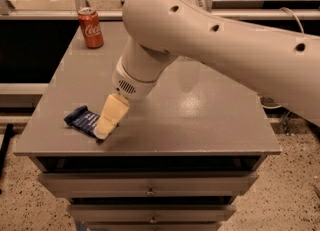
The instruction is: Pick rxbar blueberry
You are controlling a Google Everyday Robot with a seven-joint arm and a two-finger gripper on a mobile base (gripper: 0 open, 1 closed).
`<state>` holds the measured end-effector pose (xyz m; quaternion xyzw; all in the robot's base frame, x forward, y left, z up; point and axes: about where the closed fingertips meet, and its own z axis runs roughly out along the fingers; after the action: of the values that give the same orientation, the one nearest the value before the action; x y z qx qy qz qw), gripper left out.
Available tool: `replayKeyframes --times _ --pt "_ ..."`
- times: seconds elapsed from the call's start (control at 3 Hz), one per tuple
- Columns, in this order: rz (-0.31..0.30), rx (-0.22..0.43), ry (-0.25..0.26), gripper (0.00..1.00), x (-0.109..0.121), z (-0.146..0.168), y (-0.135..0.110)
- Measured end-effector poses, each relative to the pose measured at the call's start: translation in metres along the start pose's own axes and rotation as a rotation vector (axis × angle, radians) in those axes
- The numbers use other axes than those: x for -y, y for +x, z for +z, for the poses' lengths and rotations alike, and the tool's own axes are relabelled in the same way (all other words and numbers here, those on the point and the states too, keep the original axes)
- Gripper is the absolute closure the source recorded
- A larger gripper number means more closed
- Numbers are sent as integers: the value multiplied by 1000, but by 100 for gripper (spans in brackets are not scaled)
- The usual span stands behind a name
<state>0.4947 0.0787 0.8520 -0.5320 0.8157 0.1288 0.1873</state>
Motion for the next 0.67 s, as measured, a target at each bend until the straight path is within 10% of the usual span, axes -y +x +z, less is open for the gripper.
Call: replayKeyframes --times 0.67 --pt "-29 55 11 0 -20 33 -29"
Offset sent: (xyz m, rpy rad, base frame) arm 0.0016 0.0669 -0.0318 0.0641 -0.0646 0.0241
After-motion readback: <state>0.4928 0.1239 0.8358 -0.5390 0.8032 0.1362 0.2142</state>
